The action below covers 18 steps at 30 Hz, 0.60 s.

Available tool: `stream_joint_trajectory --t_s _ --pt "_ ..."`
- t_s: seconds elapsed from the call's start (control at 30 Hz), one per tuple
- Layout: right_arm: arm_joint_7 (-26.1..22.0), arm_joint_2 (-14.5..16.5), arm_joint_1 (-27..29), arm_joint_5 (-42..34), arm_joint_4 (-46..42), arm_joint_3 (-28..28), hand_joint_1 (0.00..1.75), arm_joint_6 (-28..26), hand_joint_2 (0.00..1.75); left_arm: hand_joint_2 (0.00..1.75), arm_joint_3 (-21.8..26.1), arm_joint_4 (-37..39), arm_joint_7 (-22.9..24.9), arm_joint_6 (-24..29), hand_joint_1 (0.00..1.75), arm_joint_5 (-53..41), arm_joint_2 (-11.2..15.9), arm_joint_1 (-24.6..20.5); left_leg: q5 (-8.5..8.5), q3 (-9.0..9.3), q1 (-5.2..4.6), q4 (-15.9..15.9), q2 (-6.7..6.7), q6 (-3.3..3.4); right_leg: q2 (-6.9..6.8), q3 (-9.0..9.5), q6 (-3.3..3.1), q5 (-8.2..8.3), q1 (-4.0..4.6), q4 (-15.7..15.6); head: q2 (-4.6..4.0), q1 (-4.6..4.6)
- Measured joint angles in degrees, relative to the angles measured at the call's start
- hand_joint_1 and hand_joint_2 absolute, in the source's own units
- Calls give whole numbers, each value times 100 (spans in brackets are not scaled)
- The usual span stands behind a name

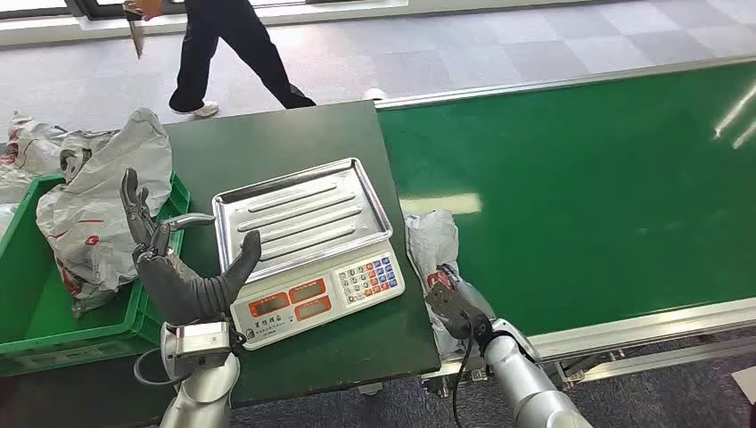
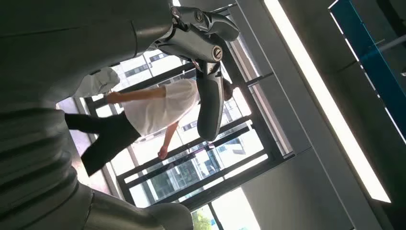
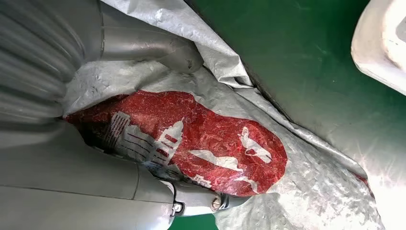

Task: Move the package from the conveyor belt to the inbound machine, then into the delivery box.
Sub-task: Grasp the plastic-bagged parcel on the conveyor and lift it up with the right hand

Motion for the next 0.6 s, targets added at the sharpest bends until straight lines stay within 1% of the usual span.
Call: stream_joint_trajectory --t_s 0.3,0.6 --pt "-227 0 -32 -204 -16 74 175 -233 175 175 6 59 119 -66 0 57 1 -123 0 -1 0 0 -1 0 0 0 -1 1 0 1 0 0" --pt "-276 4 -57 -381 -168 368 175 -440 175 175 41 -75 110 -66 0 57 9 -12 -2 -6 0 0 -7 2 -1 -2 -1 -1 0 1 0 0"
